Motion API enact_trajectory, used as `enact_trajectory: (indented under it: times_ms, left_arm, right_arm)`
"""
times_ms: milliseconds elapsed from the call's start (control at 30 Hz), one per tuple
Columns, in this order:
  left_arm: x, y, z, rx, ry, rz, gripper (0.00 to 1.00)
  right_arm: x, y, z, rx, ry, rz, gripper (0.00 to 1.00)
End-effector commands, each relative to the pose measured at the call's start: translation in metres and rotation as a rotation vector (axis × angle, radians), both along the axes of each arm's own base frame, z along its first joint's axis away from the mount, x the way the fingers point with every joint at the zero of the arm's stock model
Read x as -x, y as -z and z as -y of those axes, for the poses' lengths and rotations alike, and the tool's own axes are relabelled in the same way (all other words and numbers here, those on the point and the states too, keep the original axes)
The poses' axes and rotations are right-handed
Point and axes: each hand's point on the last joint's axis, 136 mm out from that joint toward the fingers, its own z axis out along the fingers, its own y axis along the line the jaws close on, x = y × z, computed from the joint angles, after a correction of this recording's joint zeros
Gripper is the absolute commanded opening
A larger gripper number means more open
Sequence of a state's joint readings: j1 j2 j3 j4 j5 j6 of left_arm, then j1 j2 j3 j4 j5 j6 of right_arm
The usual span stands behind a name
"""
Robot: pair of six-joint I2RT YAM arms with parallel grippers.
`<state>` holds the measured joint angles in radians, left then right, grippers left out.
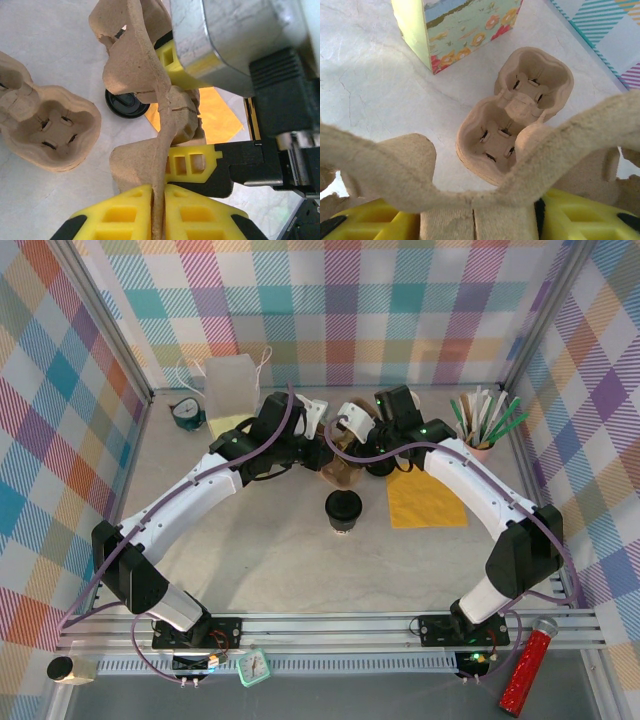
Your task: Pack the takeout coffee
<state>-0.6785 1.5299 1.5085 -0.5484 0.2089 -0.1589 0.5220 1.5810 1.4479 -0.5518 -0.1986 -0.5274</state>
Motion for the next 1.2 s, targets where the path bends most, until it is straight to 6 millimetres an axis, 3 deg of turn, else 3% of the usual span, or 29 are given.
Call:
enact_trajectory:
  times_ms: [0, 167, 267, 467, 533, 567, 633, 733, 933, 1167]
  left_arm:
    - [0.007, -0.01, 0.002, 0.013, 0.02, 0.028, 0.14]
    - [0.006, -0.012, 0.004, 0.017, 0.023, 0.026, 0.23]
    - [0.006, -0.014, 0.003, 0.02, 0.019, 0.03, 0.37]
    - [0.004, -0.025, -0.004, 0.021, -0.015, 0.058, 0.4]
    - [0.002, -0.034, -0.008, 0.034, -0.036, 0.069, 0.55]
    - [0.001, -0.037, -0.011, 0.039, -0.052, 0.073, 0.68]
    - [-0.002, -0.045, -0.019, 0.055, -0.093, 0.087, 0.8]
    - [-0.009, -0.059, -0.037, 0.083, -0.165, 0.089, 1.0]
    - [-0.029, -0.084, -0.092, 0.136, -0.369, 0.067, 1.0]
    - [-0.047, -0.092, -0.178, 0.046, -0.655, 0.083, 1.0]
  right_arm:
    - [0.005, -0.02, 0.004, -0.034, 0.019, 0.0, 0.53]
    - [0.008, -0.021, 0.008, -0.038, 0.037, -0.002, 0.53]
    - [0.009, -0.021, 0.008, -0.038, 0.038, 0.0, 0.51]
    - [0.007, -0.024, 0.01, -0.037, 0.056, 0.004, 0.48]
    - [0.006, -0.024, 0.011, -0.04, 0.07, 0.001, 0.48]
    - [0.005, -0.025, 0.011, -0.041, 0.076, 0.0, 0.48]
    - [0.005, -0.024, 0.012, -0.041, 0.088, -0.004, 0.48]
    - [0.002, -0.024, 0.015, -0.043, 0.118, -0.005, 0.49]
    - [0.0, -0.029, 0.017, -0.071, 0.17, -0.017, 0.49]
    - [0.001, -0.039, 0.018, -0.104, 0.189, -0.012, 0.49]
